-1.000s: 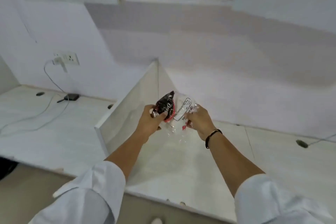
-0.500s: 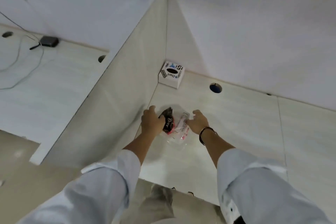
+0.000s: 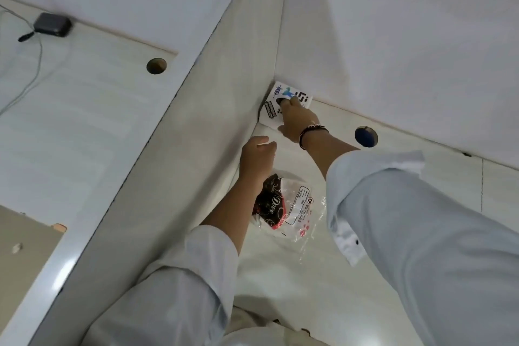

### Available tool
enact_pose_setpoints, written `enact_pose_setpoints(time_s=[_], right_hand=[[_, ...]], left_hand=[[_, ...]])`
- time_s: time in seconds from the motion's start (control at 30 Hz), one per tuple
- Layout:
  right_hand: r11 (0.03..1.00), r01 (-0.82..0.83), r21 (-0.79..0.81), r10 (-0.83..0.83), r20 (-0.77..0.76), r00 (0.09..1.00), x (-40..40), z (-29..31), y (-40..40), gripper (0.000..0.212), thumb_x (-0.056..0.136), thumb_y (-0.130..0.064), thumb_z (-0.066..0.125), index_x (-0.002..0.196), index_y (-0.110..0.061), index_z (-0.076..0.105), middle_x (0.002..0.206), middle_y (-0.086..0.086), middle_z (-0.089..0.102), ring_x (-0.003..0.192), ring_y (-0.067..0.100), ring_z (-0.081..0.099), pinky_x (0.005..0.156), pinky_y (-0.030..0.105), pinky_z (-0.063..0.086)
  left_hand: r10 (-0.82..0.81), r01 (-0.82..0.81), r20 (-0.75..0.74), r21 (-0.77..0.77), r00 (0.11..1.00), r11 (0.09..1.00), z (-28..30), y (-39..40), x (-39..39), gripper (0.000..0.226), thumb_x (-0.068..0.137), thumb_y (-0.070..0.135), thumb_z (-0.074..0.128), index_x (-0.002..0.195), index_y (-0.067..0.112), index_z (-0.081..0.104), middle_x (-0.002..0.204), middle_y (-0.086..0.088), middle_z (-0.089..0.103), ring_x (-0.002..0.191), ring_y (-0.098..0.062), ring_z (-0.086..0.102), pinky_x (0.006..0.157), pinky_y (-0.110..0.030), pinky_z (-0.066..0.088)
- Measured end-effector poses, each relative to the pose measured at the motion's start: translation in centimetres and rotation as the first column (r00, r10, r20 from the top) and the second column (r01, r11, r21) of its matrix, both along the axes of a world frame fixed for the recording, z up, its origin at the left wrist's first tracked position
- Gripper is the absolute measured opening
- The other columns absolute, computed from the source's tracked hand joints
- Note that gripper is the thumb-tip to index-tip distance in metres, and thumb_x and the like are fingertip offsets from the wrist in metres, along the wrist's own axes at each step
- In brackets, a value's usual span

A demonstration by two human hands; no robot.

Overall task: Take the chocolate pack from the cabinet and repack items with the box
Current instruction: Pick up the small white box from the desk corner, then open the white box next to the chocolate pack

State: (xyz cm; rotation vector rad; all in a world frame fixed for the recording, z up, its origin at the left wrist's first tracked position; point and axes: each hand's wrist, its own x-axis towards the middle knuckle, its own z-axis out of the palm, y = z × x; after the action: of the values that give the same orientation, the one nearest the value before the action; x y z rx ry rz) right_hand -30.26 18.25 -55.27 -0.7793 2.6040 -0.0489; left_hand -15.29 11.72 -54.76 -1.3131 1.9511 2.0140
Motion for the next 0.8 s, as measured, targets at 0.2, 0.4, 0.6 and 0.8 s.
enact_pose_setpoints(time_s=[0.2,0.4,0.6,0.8], right_hand=[[0.991,0.009,-0.13,0.008,0.129,0.992,3.3,2.7,4.7,0.034,0.082,-0.025,0.074,0.11,-0.01,0.063,0.106,0.01,0.066,0.095,0.031,0.067,0.077,0.041,0.058],[0.859,0.252,-0.446,-0.015,0.47,0.883,13.2,8.1,14.5,0.041,0.085,-0.007,0.078,0.117,-0.014,0.053,0.106,-0.002,0.054,0.082,0.01,0.056,0.063,0.01,0.048],[0.787,0.242,-0.568,0.136,0.543,0.829,23.0,8.2,22.0,0.045,0.088,-0.02,0.077,0.127,-0.022,0.055,0.124,0.007,0.056,0.102,0.022,0.062,0.09,0.032,0.055],[0.58,0.554,-0.597,0.046,0.703,0.709,30.1,7.2,25.1,0.081,0.083,-0.079,0.058,0.118,-0.007,0.058,0.122,0.027,0.054,0.109,0.033,0.06,0.097,0.05,0.048]], left_hand=[[0.13,-0.125,-0.046,0.101,0.99,0.987,1.5,-0.2,1.1,0.034,0.093,0.045,0.06,0.105,0.012,0.065,0.085,-0.001,0.062,0.073,-0.014,0.055,0.071,-0.031,0.046],[-0.1,0.124,-0.073,0.516,0.992,0.847,4.8,1.9,7.2,0.046,0.092,0.059,0.06,0.119,0.023,0.065,0.128,-0.016,0.068,0.116,-0.036,0.065,0.098,-0.046,0.052],[-0.321,0.421,-0.273,0.589,0.907,0.69,3.9,5.9,15.7,0.081,0.078,0.061,0.077,0.149,0.034,0.051,0.153,-0.016,0.053,0.135,-0.041,0.055,0.106,-0.06,0.049],[-0.385,0.472,-0.274,0.498,0.881,0.728,4.1,9.7,20.7,0.087,0.072,0.036,0.082,0.149,0.043,0.043,0.146,-0.009,0.061,0.13,-0.046,0.06,0.106,-0.066,0.047]])
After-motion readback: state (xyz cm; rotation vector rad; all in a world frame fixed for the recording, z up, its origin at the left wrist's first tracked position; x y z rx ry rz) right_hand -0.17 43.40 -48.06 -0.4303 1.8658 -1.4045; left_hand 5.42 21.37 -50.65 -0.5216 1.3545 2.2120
